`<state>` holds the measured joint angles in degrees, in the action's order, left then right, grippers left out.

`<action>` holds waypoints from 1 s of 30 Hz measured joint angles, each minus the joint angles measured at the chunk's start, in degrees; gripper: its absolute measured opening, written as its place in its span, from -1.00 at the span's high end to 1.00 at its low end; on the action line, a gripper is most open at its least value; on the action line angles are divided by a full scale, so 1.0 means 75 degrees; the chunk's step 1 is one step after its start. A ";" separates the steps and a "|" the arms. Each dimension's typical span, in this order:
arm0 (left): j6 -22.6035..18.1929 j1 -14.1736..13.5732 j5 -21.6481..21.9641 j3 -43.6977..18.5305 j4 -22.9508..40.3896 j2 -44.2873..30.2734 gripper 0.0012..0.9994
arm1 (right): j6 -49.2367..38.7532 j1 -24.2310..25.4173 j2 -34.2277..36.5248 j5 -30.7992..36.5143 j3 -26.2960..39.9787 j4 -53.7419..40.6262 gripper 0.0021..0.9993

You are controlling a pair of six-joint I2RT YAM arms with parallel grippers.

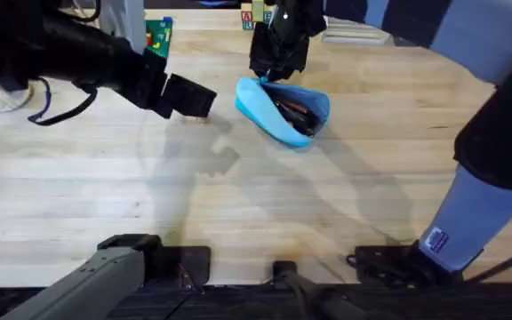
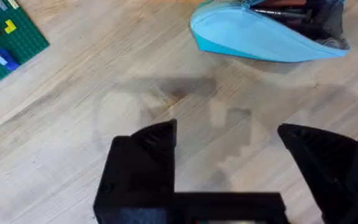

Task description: Unzip the bag, pick up the pens from the table one at a time and place them inside, then zip the bag closed.

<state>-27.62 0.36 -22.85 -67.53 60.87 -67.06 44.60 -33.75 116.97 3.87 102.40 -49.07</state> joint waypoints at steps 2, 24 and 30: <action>0.0000 0.0000 0.0000 0.0000 -0.0001 0.0001 -0.99 | -0.0003 -0.0001 0.0000 -0.0001 0.0040 -0.0004 0.94; -0.0232 0.0000 0.0000 0.0000 0.0001 -0.0001 -0.99 | -0.0638 -0.0036 0.0000 0.0150 0.0476 -0.0080 0.94; -0.0397 0.0000 0.0000 0.0000 0.0001 -0.0001 -0.99 | -0.0728 -0.0036 0.0000 0.0156 0.0482 -0.0079 0.94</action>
<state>-30.59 0.36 -22.85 -67.53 60.88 -67.07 39.14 -34.02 116.97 5.04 106.02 -49.66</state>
